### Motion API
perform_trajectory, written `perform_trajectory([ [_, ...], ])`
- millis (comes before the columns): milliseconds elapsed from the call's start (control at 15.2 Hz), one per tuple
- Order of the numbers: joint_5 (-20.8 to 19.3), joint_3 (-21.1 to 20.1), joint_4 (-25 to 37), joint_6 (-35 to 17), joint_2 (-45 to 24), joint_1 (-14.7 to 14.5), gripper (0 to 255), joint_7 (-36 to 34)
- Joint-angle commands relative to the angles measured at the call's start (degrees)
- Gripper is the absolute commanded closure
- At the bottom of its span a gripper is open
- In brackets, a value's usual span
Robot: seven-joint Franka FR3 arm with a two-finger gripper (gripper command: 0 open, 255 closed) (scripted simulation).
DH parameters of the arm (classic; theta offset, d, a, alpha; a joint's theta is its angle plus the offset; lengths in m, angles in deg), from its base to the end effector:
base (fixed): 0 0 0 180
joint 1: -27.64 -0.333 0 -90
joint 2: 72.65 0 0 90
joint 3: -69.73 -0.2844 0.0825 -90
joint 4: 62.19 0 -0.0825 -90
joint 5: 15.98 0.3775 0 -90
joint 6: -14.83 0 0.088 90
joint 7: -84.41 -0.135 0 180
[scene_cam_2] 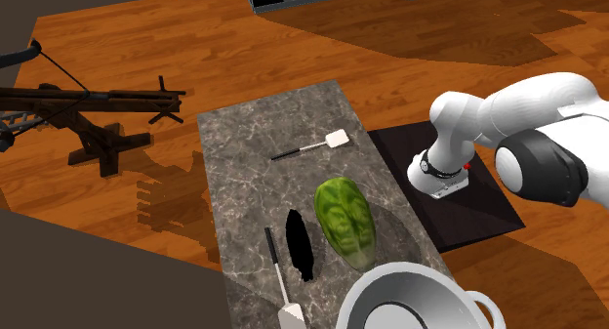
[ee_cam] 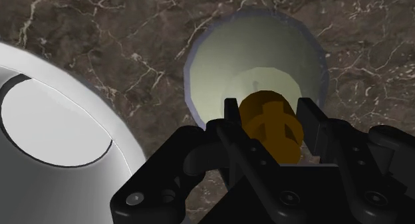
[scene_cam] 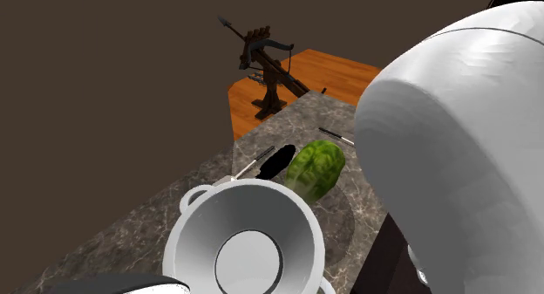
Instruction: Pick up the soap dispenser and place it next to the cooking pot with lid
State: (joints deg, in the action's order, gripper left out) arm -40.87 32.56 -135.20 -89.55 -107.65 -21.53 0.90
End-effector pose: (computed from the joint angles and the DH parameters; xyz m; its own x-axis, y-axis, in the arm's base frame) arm 0.1806 0.6723 0.3993 0.9960 0.0455 0.0769 0.0489 -0.9979 -0.0428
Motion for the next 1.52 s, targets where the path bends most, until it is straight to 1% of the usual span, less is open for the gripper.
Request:
perform_trajectory([
  [0, -0.2, 0.1, -1.0, -1.3, -0.3, 0.1, 255, -0.3],
  [594, -1.4, 0.8, -5.9, -7.1, -1.6, 0.7, 255, -1.6],
  [1122, -1.4, 0.8, -5.9, -7.1, -1.6, 0.7, 255, -1.6],
  [1188, -1.4, 0.8, -6.0, -7.1, -1.6, 0.7, 0, -1.6],
  [1452, -1.4, 0.8, -5.9, -7.1, -1.6, 0.7, 0, -1.6],
])
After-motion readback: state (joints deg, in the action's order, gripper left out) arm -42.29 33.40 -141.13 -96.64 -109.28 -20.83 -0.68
